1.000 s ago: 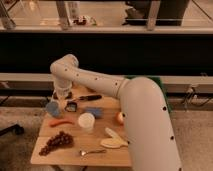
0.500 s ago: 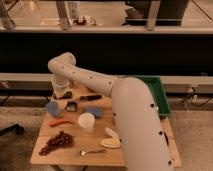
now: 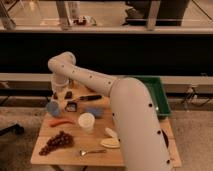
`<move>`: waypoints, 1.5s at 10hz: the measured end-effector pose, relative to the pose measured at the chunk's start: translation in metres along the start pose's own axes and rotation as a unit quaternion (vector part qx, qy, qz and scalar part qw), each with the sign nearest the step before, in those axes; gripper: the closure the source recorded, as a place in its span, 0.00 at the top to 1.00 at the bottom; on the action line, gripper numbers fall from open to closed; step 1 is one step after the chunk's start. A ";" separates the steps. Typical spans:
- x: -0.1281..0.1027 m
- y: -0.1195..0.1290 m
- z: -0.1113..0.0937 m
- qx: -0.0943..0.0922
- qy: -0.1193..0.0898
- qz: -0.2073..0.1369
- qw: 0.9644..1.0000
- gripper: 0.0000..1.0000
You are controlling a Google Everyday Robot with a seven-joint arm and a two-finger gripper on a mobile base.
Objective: Place eraser in plastic cup
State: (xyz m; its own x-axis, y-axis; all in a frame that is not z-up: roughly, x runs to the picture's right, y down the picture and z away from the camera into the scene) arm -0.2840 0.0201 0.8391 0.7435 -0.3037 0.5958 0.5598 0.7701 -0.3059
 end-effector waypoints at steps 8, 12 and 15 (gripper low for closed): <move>0.022 -0.032 0.018 0.011 -0.043 0.035 0.998 0.80; 0.027 -0.038 0.032 0.014 -0.048 0.061 0.997 0.80; 0.031 -0.041 0.042 0.030 -0.054 0.090 0.994 0.80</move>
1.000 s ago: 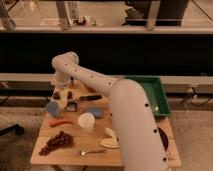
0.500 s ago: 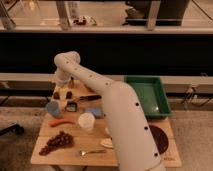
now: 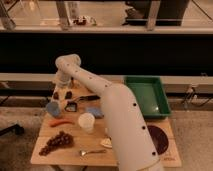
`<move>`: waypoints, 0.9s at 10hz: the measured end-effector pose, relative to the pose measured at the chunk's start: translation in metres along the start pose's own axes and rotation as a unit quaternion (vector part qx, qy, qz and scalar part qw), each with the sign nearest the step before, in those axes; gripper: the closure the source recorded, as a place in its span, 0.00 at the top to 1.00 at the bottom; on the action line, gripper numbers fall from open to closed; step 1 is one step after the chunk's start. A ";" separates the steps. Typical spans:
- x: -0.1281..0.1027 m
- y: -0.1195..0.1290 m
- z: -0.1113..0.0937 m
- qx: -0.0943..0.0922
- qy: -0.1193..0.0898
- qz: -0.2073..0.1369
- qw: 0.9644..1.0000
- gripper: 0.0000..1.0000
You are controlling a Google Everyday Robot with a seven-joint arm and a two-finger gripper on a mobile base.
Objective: Place eraser in plastic cup
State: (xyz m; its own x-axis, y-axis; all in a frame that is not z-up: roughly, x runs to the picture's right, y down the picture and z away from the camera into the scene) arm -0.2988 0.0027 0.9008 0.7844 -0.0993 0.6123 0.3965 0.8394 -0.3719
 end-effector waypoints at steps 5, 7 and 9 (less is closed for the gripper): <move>0.020 0.000 0.005 0.038 -0.002 0.066 0.997 0.80; 0.024 0.001 0.009 0.042 -0.006 0.081 0.996 0.80; 0.029 0.001 0.017 0.044 -0.012 0.095 0.994 0.80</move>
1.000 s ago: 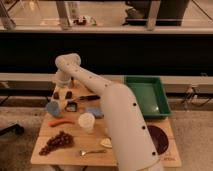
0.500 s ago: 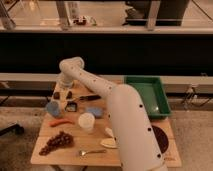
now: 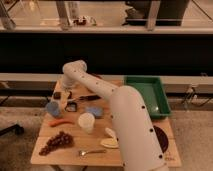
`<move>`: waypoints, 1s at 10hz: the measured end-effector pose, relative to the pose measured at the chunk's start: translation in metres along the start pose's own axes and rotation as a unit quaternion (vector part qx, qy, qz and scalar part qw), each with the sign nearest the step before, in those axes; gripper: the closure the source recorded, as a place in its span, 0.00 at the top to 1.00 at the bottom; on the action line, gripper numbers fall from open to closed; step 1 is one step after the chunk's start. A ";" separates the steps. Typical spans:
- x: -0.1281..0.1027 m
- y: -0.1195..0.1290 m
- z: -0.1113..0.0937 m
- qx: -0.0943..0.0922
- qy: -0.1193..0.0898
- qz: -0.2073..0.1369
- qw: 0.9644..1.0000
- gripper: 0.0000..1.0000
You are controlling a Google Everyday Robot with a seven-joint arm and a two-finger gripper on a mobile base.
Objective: Place eraser in plastic cup
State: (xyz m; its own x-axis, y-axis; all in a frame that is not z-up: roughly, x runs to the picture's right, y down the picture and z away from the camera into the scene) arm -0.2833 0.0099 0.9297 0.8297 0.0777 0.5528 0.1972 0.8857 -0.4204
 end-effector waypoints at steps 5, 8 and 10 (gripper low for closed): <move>0.015 -0.005 0.011 0.003 -0.013 0.034 0.999 0.80; 0.018 -0.005 0.019 -0.002 -0.018 0.047 0.999 0.80; 0.018 -0.003 0.024 -0.009 -0.021 0.050 0.998 0.80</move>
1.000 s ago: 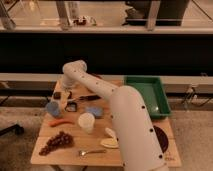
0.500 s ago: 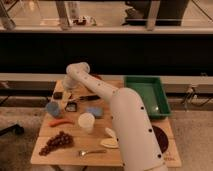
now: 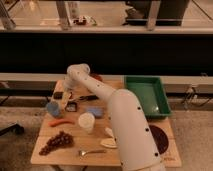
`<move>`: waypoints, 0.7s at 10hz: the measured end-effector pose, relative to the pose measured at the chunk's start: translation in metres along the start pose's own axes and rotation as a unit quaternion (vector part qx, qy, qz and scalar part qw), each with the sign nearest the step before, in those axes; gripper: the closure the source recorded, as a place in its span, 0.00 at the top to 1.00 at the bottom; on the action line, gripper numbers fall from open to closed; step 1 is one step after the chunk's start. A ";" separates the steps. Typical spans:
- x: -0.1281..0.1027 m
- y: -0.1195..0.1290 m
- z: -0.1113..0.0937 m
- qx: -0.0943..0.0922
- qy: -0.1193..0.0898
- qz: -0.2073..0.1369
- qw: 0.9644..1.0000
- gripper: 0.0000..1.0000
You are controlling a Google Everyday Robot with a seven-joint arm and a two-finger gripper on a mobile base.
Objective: Place eraser in plastic cup
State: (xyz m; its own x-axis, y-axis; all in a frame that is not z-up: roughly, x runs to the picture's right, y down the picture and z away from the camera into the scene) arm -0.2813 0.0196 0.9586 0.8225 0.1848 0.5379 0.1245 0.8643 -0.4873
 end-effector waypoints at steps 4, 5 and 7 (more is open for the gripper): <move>0.010 0.002 0.007 -0.009 -0.004 0.011 1.000 0.80; 0.012 0.002 0.009 -0.011 -0.004 0.014 1.000 0.80; 0.017 0.002 0.013 -0.018 -0.006 0.021 1.000 0.80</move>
State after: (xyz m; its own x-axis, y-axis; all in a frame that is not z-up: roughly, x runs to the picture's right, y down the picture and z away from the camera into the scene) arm -0.2740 0.0305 0.9758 0.8207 0.2260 0.5247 0.1107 0.8381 -0.5342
